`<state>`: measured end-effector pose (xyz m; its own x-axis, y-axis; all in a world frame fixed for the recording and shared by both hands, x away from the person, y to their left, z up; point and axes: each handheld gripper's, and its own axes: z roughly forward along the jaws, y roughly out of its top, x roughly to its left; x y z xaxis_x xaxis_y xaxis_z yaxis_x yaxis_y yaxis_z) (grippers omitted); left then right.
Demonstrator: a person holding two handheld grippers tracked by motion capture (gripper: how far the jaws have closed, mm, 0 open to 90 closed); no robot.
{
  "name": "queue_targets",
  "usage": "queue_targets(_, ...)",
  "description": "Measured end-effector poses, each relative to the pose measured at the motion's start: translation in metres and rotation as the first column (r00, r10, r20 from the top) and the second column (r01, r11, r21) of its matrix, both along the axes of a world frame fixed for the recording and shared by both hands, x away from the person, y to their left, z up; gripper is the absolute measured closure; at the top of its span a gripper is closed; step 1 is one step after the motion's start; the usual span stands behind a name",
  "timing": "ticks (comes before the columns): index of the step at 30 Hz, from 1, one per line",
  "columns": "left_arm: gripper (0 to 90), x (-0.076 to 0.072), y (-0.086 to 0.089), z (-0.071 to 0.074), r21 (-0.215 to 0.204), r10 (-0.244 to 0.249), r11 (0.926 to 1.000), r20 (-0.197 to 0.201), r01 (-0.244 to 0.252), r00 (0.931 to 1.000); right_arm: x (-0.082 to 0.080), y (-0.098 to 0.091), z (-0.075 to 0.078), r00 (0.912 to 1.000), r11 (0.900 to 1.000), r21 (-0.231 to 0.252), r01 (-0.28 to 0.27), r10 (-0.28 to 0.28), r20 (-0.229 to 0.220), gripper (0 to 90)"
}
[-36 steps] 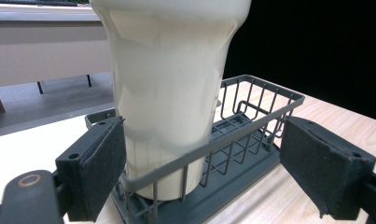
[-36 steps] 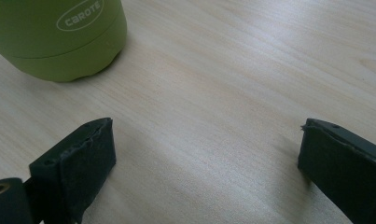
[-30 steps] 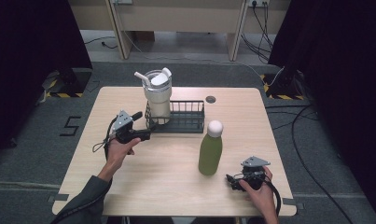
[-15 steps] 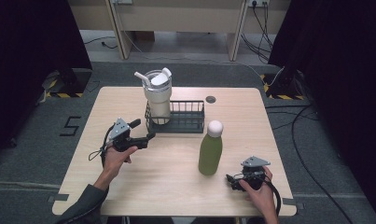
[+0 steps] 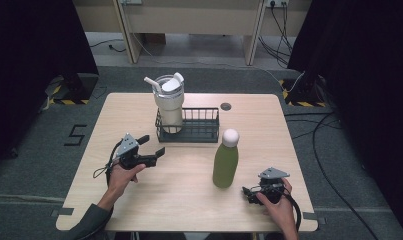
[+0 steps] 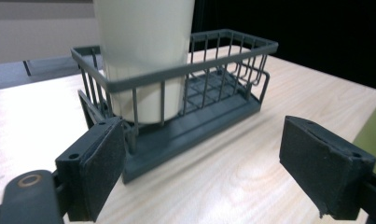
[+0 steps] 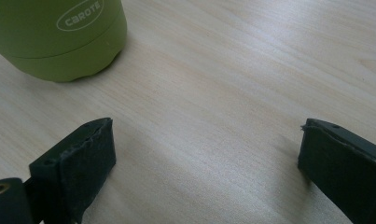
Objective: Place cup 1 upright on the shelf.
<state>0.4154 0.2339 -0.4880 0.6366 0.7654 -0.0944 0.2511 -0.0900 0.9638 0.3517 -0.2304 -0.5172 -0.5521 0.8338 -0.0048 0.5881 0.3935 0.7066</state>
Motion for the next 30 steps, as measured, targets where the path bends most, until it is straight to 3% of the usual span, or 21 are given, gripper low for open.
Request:
queue_targets(5, 14.6, -0.008, 0.005, -0.010, 0.053, -0.012, 0.9985, -0.030, 0.014, 0.9995, 0.000, 0.000, 0.000, 1.0000, 1.0000, 0.000, -0.001, 0.001, -0.001, 4.3)
queue_targets(15, 14.7, -0.028, 0.018, -0.019, 0.079, -0.019, 0.9966, -0.081, 0.025, 0.9965, 0.001, 0.000, 0.000, 0.9999, 1.0000, -0.005, -0.008, 0.008, 0.006, 4.2)
queue_targets(21, 14.7, -0.034, 0.021, -0.022, 0.124, -0.024, 0.9914, -0.133, 0.040, 0.9908, 0.001, -0.001, 0.000, 0.9999, 0.9999, -0.005, -0.009, 0.009, 0.006, 4.2)
queue_targets(24, 14.8, -0.038, 0.020, -0.024, 0.184, -0.024, 0.9815, -0.158, 0.053, 0.9871, 0.001, -0.001, 0.000, 0.9999, 0.9999, -0.006, -0.010, 0.010, 0.007, 4.2)
queue_targets(30, 14.8, -0.047, 0.018, -0.027, 0.259, -0.030, 0.9627, -0.184, 0.077, 0.9825, 0.001, -0.001, 0.000, 0.9999, 0.9999, -0.006, -0.010, 0.010, 0.007, 4.2)
